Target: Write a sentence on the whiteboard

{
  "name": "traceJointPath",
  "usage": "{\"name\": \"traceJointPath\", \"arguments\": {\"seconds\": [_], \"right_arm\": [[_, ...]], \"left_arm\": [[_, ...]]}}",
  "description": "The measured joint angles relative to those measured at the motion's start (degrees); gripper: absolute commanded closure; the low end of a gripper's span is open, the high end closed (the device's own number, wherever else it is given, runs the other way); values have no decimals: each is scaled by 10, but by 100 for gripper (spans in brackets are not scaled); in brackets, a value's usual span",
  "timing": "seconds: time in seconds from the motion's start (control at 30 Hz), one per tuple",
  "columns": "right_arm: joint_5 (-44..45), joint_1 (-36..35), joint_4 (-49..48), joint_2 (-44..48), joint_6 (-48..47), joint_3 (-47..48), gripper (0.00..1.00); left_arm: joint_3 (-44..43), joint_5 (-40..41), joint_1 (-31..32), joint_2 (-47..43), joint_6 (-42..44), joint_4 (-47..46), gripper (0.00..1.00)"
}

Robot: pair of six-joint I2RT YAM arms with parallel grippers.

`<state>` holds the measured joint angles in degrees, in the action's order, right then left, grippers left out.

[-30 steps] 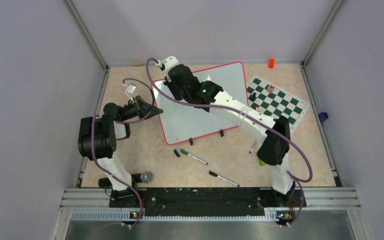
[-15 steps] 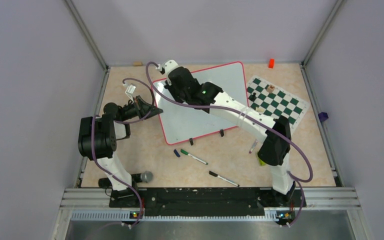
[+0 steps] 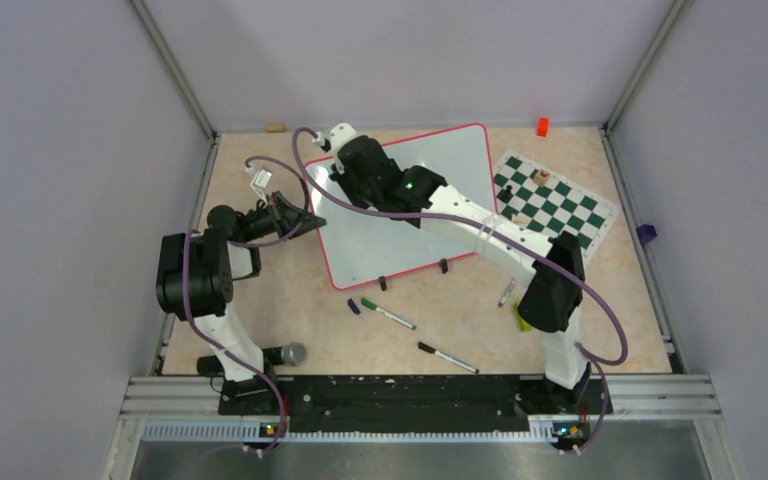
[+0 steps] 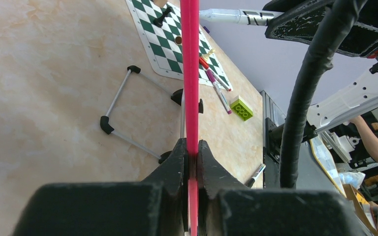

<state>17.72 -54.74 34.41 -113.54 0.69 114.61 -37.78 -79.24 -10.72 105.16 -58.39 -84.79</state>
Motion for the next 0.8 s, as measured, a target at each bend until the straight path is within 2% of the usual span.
{"name": "traceJointPath", "arguments": {"seconds": [0.8], "right_arm": [[0,2,17,-13,-14,35,100]], "left_arm": [[0,-2,0,0,0,-2,100]]}}
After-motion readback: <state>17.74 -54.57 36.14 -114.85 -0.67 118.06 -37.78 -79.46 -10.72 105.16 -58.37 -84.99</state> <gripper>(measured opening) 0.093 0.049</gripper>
